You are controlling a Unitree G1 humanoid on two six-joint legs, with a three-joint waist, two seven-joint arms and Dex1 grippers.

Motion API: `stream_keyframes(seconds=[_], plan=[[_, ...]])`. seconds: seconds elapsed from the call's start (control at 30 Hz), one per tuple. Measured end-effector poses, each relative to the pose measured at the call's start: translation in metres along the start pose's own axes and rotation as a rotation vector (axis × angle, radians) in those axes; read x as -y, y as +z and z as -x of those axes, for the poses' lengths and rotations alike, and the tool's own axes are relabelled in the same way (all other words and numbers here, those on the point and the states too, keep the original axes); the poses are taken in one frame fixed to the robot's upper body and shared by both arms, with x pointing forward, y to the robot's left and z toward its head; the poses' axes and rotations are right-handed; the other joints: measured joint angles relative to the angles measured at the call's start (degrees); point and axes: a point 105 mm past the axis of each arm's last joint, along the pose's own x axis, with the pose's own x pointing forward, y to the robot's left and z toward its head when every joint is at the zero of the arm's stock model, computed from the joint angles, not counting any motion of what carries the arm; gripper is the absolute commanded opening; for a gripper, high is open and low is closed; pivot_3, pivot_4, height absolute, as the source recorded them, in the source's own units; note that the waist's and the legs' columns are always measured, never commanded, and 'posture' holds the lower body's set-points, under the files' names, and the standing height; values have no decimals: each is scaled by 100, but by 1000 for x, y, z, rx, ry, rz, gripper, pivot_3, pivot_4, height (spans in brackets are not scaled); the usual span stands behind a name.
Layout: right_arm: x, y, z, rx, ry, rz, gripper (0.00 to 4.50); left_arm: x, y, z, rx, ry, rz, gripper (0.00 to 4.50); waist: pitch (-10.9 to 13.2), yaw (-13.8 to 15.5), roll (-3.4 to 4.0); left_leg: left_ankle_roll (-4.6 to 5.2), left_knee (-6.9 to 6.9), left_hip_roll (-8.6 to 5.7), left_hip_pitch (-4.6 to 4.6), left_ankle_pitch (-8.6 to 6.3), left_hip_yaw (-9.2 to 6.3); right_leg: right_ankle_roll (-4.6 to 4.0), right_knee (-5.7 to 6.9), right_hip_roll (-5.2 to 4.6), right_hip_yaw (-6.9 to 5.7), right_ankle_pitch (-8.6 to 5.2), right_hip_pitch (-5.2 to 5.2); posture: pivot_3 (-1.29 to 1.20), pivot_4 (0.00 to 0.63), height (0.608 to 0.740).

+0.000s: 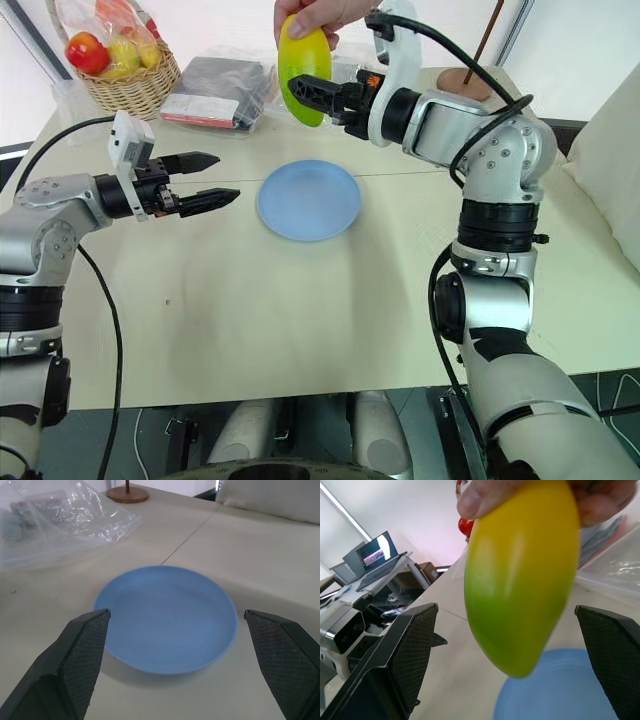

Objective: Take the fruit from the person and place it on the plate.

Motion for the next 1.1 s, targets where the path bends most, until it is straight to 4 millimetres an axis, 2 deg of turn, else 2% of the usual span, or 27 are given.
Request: stream_keyframes(seconds=[0.23, 0.67, 0.77, 0.83, 0.87, 1.1], plan=[[-3, -5, -14, -12, 30, -7, 4488, -1, 2, 2, 2, 16, -9, 4500, 0, -4, 0, 0, 0, 0, 0, 0, 0, 0, 0, 2, 0, 0, -1, 0, 150, 740], [-2, 1, -29, 19, 53, 20, 4488, 1, -1, 6, -11, 38, -10, 4500, 1, -5, 1, 0, -1, 0, 0, 0, 0, 0, 1, -1, 0, 0, -2, 0, 150, 740], [-2, 1, -31, 22, 51, 25, 3622, 0, -1, 7, -10, 43, -6, 4500, 1, -6, 1, 0, -1, 0, 0, 0, 0, 0, 1, -1, 0, 0, -3, 0, 150, 740], [2, -1, -32, 20, 41, 22, 2758, 0, 1, 8, -2, 45, -5, 4500, 1, -11, 1, 0, -1, 0, 0, 0, 0, 0, 1, -1, 0, 0, -3, 0, 150, 740], [3, -2, -32, 18, 39, 20, 2595, -1, 1, 9, 2, 48, -6, 4500, 1, -12, 2, 0, -1, 0, 0, 0, 0, 0, 2, -1, 1, 0, -4, 0, 150, 740], [2, 1, -33, 24, 36, 36, 2593, 1, 5, 8, 9, 47, -18, 4500, 1, -10, 2, 0, -2, 0, 0, 0, 0, 0, 2, -2, 1, 0, -5, 0, 150, 740]])
